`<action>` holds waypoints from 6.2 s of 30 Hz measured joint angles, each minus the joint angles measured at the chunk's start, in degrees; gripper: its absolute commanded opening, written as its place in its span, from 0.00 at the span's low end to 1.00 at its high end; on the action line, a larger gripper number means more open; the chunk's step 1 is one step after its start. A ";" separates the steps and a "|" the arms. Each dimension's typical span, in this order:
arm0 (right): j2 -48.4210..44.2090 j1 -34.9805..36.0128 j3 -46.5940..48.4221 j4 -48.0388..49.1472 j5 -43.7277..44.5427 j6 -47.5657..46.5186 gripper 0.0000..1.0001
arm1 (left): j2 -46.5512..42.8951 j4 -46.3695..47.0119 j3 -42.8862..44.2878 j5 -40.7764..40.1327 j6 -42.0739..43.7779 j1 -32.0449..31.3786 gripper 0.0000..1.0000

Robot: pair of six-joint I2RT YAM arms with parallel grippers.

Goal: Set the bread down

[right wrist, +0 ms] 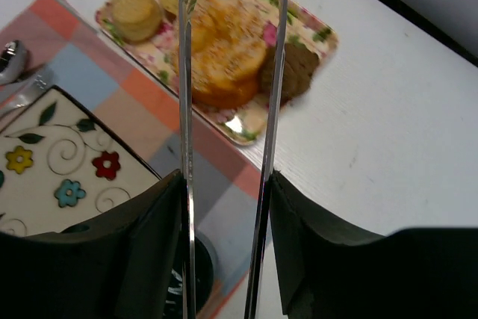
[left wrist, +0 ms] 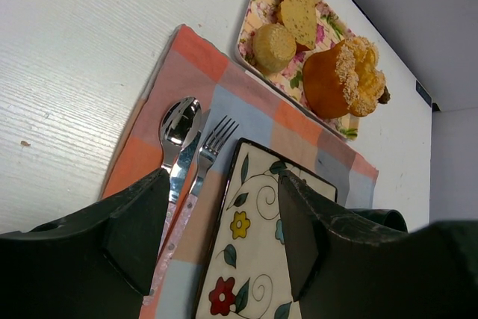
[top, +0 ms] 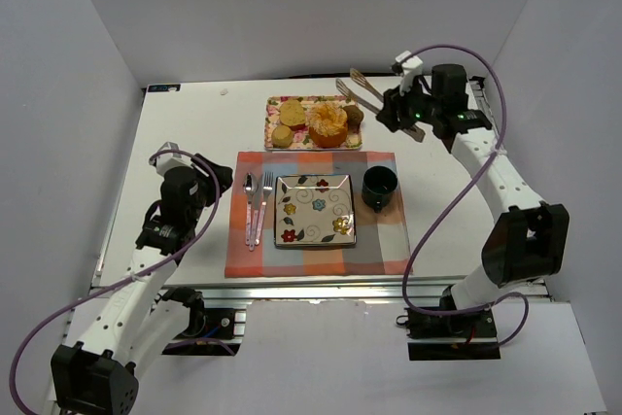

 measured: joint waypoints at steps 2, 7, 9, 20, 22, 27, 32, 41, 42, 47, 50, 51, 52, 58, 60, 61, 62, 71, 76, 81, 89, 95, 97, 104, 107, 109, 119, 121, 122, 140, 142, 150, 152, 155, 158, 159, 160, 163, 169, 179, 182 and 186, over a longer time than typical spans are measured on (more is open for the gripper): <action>1.40 1.88 2.43 -0.98 -0.70 -0.02 0.53 | -0.28 0.00 0.00 -0.02 -0.02 0.00 0.69; 6.88 7.61 9.57 -2.95 -0.39 -2.23 0.53 | -1.86 -0.17 -0.24 -0.42 -0.11 0.00 0.69; 9.25 9.94 11.87 -3.80 0.79 -4.31 0.52 | -2.49 -0.35 -0.44 -0.81 -0.15 0.00 0.69; 22.32 20.90 21.38 -10.73 11.43 -22.95 0.49 | -4.37 -2.40 -0.96 -2.56 -0.46 0.00 0.69; 23.93 21.77 23.26 -11.74 13.42 -26.73 0.49 | -4.50 -2.45 -1.01 -2.73 -0.50 0.00 0.69; 26.01 23.71 26.23 -12.61 18.88 -35.34 0.46 | -4.52 -2.86 -1.03 -2.93 -0.50 0.00 0.69; 29.94 25.14 30.45 -13.73 23.78 -40.85 0.43 | -4.66 -2.97 -1.79 -3.02 -0.50 0.00 0.70; 34.60 26.32 32.63 -16.15 27.50 -42.45 0.43 | -5.75 -3.37 -2.86 -3.23 -0.52 0.00 0.70; 34.95 26.38 32.74 -16.28 27.82 -42.42 0.43 | -5.88 -3.37 -2.86 -3.28 -0.50 0.00 0.70; 35.87 26.40 33.03 -16.90 29.75 -42.42 0.44 | -6.16 -3.39 -2.86 -3.61 -0.50 0.00 0.70; 35.93 26.40 33.03 -17.05 30.49 -42.45 0.44 | -6.16 -3.39 -2.89 -3.65 -0.50 0.00 0.70; 35.95 26.43 33.03 -17.05 30.67 -42.45 0.44 | -6.16 -3.39 -2.89 -3.65 -0.50 0.00 0.70; 35.98 26.43 33.03 -17.07 30.84 -42.45 0.44 | -6.16 -3.37 -2.89 -3.65 -0.50 0.00 0.70; 36.28 26.77 33.48 -17.49 31.87 -42.40 0.44 | -6.21 -3.41 -2.89 -3.82 -0.50 0.00 0.70; 36.28 26.88 33.62 -17.51 32.09 -42.18 0.45 | -6.36 -3.41 -2.89 -3.89 -0.52 0.00 0.70; 36.28 26.97 33.75 -17.53 32.22 -42.03 0.45 | -6.43 -3.41 -2.89 -3.91 -0.55 0.00 0.70; 36.28 27.10 33.90 -17.53 32.35 -41.92 0.45 | -6.47 -3.39 -2.91 -3.91 -0.55 0.00 0.70; 36.28 27.56 35.78 -17.29 33.35 -37.51 0.46 | -6.47 -3.41 -2.93 -3.91 -0.70 0.00 0.70; 36.39 27.63 40.17 -17.07 32.24 -31.71 0.44 | -6.67 -3.48 -2.93 -3.91 -0.70 0.00 0.70; 36.68 27.63 42.77 -14.86 31.19 -25.99 0.42 | -7.02 -3.91 -2.93 -4.00 -0.72 0.00 0.70; 42.27 28.39 43.63 -13.51 30.18 -15.87 0.40 | -6.95 -4.72 -2.93 -4.04 -0.74 0.00 0.70; 44.89 29.66 43.65 -13.75 30.05 -8.41 0.39 | -6.73 -4.74 -2.93 -4.07 -0.74 0.00 0.70; 44.92 30.01 43.74 -13.75 30.45 -6.45 0.38 | -6.73 -4.74 -2.93 -4.07 -0.74 0.00 0.70; 44.96 30.64 44.04 -13.09 33.05 -3.08 0.38 | -6.73 -4.70 -2.93 -4.07 -0.74 0.00 0.70; 44.96 30.88 44.04 -12.83 34.12 -2.80 0.38 | -6.73 -4.70 -2.93 -4.07 -0.74 0.00 0.70; 45.05 30.91 44.04 -12.48 34.91 -2.78 0.39 | -6.73 -4.70 -2.93 -4.07 -0.74 0.00 0.70; 47.04 31.06 44.04 -11.85 36.35 -2.78 0.46 | -6.75 -4.76 -3.67 -4.09 -0.72 0.00 0.70; 47.34 31.12 44.04 -11.80 36.44 -2.80 0.46 | -6.75 -4.74 -3.69 -4.09 -0.72 0.00 0.70; 47.47 31.19 44.04 -11.80 36.57 -2.80 0.46 | -6.75 -4.68 -3.69 -4.11 -0.72 0.00 0.70; 47.74 32.09 44.04 -9.90 39.45 -2.99 0.44 | -6.58 -4.68 -3.72 -4.15 -0.46 0.00 0.70; 47.19 31.98 44.04 -9.75 39.28 -3.28 0.43 | -6.58 -4.66 -3.72 -4.28 -0.46 0.00 0.70; 36.70 30.69 36.87 -8.74 35.12 -10.56 0.45 | -6.58 -4.24 -3.78 -4.33 -0.48 0.00 0.70; 33.75 30.36 35.08 -9.05 33.75 -13.84 0.45 | -6.58 -4.22 -3.80 -4.33 -0.48 0.00 0.70; 31.43 30.27 34.47 -9.97 32.30 -18.69 0.45 | -6.64 -4.20 -3.87 -4.33 -0.48 0.00 0.70; 30.51 30.29 34.38 -12.11 31.36 -23.56 0.45 | -7.13 -3.74 -4.50 -4.33 -0.50 0.00 0.70; 30.45 30.29 34.36 -12.92 31.15 -25.31 0.45 | -7.32 -3.67 -4.81 -4.33 -0.50 0.00 0.70; 30.45 30.29 34.36 -13.73 31.04 -26.82 0.45 | -7.54 -3.54 -5.14 -4.33 -0.52 0.00 0.70; 30.45 30.51 34.36 -17.07 31.17 -32.00 0.45 | -8.20 -3.32 -5.97 -4.31 -0.55 0.00 0.70; 31.41 30.77 36.20 -21.94 33.48 -39.26 0.45 | -9.40 -3.04 -6.62 -4.31 -0.55 0.00 0.70; 33.75 32.48 40.24 -25.88 39.39 -45.77 0.46 | -12.20 -2.21 -8.50 -4.28 -1.07 0.00 0.70; 35.82 32.79 41.94 -26.47 40.00 -45.81 0.46 | -12.94 -2.14 -8.52 -4.31 -1.16 0.00 0.70; 38.05 32.98 42.88 -27.56 40.87 -45.35 0.46 | -14.16 -2.14 -8.59 -4.28 -1.36 0.00 0.70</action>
